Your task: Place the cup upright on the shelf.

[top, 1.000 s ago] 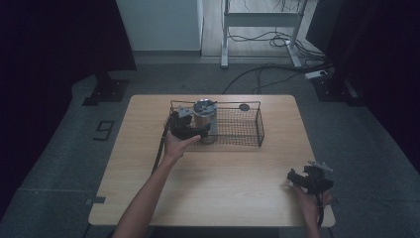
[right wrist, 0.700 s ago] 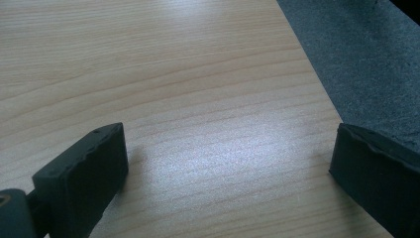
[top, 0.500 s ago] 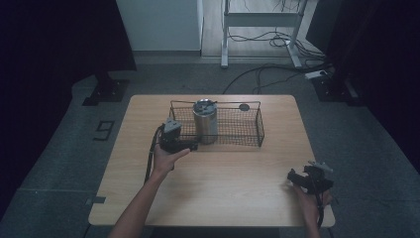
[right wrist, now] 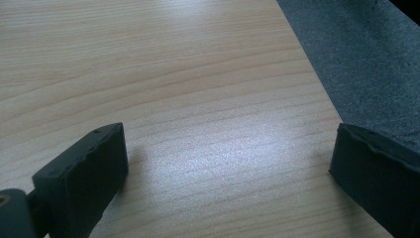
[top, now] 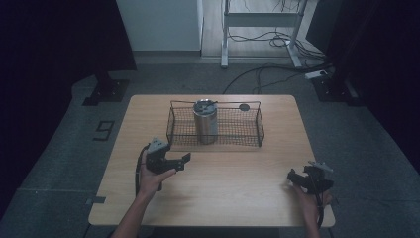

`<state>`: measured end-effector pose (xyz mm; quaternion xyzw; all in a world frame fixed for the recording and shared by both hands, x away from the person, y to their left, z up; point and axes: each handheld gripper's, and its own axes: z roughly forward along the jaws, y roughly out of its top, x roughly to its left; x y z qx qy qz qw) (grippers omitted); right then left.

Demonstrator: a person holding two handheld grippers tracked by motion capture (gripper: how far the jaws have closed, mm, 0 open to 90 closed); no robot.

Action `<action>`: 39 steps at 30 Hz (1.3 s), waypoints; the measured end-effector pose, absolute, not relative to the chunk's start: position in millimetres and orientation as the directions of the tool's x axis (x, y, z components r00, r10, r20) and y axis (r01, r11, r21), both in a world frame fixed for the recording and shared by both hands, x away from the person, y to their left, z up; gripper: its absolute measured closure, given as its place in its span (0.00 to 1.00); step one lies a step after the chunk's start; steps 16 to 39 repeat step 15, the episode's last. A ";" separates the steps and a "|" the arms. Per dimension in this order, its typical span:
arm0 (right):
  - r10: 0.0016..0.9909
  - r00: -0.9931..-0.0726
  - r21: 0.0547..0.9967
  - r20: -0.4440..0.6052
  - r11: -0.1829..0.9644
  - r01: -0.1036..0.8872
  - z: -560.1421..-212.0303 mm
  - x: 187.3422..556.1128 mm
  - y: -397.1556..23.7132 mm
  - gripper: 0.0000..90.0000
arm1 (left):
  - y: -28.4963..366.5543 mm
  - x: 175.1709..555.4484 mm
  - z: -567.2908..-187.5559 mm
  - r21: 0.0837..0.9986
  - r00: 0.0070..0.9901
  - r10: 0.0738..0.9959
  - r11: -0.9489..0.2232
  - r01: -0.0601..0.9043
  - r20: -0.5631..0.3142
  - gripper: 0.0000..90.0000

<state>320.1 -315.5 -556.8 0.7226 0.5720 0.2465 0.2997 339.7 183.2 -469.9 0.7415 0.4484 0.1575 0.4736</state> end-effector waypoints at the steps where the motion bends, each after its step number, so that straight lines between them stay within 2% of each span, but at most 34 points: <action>1: 0.975 0.224 0.715 0.013 -0.166 0.679 -556.8 320.1 -315.5 0.01 | 184.3 336.5 -472.6 0.842 0.546 0.817 -0.154 0.517 -0.185 0.07; 11: 0.975 0.224 0.715 0.013 -0.166 0.679 -556.8 320.1 -315.5 0.01 | 191.5 320.4 -487.4 0.833 0.546 0.818 -0.169 0.527 -0.180 0.07; 39: 0.975 0.224 0.715 0.013 -0.166 0.679 -556.8 320.1 -315.5 0.01 | 193.7 319.9 -487.0 0.827 0.548 0.817 -0.175 0.534 -0.181 0.07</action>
